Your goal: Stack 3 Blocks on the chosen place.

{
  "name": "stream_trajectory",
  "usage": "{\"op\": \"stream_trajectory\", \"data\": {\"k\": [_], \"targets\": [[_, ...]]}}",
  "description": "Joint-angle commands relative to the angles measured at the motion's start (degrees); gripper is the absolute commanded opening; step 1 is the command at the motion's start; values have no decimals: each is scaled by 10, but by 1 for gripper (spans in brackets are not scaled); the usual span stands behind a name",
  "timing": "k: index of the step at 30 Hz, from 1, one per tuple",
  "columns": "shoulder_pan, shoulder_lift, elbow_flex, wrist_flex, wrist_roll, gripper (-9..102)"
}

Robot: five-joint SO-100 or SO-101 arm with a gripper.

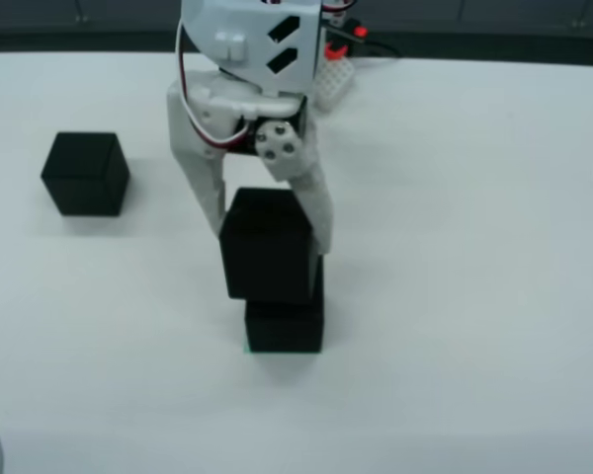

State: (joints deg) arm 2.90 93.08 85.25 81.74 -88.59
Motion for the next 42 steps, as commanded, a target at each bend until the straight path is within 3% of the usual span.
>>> {"op": "stream_trajectory", "data": {"k": [1, 9, 21, 27, 42], "targets": [[0, 2, -18, -5, 4, 29], [-1, 2, -13, -10, -1, 37], [15, 38, 6, -17, -2, 37], [45, 107, 40, -43, 56, 37], [268, 127, 38, 21, 210, 35]]}}
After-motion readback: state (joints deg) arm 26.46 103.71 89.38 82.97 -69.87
